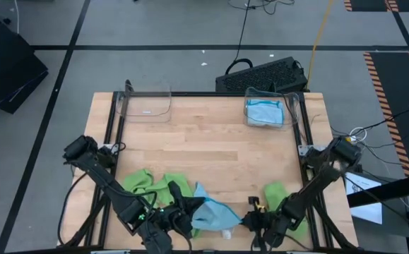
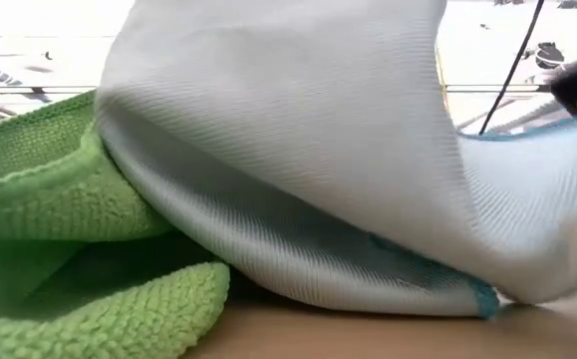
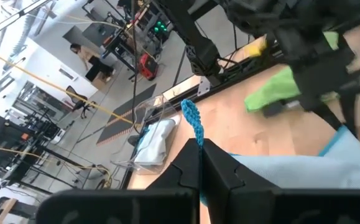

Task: Fold microfiber towels
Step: Fold the blue microfiber cloth

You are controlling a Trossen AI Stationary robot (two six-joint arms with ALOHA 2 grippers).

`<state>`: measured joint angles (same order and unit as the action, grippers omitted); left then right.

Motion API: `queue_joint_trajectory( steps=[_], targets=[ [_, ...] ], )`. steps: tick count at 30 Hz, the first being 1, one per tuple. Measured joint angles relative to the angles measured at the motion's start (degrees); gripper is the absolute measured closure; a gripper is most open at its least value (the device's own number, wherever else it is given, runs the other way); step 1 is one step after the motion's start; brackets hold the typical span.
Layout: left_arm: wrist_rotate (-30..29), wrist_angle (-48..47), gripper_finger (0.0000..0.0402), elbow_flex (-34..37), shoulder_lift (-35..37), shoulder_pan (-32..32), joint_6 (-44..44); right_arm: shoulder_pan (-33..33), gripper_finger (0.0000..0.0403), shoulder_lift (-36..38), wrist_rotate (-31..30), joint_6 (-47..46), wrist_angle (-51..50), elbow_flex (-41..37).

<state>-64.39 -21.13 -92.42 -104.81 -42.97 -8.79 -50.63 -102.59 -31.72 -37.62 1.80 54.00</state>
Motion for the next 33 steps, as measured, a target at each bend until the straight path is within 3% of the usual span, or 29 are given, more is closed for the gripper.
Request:
queue_joint_trajectory(
  steps=[9, 20, 25, 29, 33],
  targets=[
    [9.3, -2.9, 0.0397, 0.0, 8.4, 2.5, -3.7, 6.6, 0.0401, 24.4, -4.6, 11.1, -18.7, 0.0],
    [7.3, -21.4, 0.0395, 0.0, 21.7, 12.4, 0.7, 24.9, 0.0401, 54.8, -6.2, 38.6, -20.9, 0.0],
    [8.0, -23.9, 0.0386, 0.0, 27.1, 20.4, -0.3, 34.7, 0.0401, 61.9, -5.9, 49.8, -16.4, 0.0],
    [18.5, -19.9, 0.0395, 0.0, 29.7, 28.3, -5.0, 41.0, 0.0401, 62.0, -5.3, 53.6, -12.6, 0.0],
    [31.2, -17.6, 0.0392, 0.0, 29.7, 35.0, -7.2, 46.6, 0.0401, 59.9, -0.5, 54.8, -11.9, 0.0]
  ],
)
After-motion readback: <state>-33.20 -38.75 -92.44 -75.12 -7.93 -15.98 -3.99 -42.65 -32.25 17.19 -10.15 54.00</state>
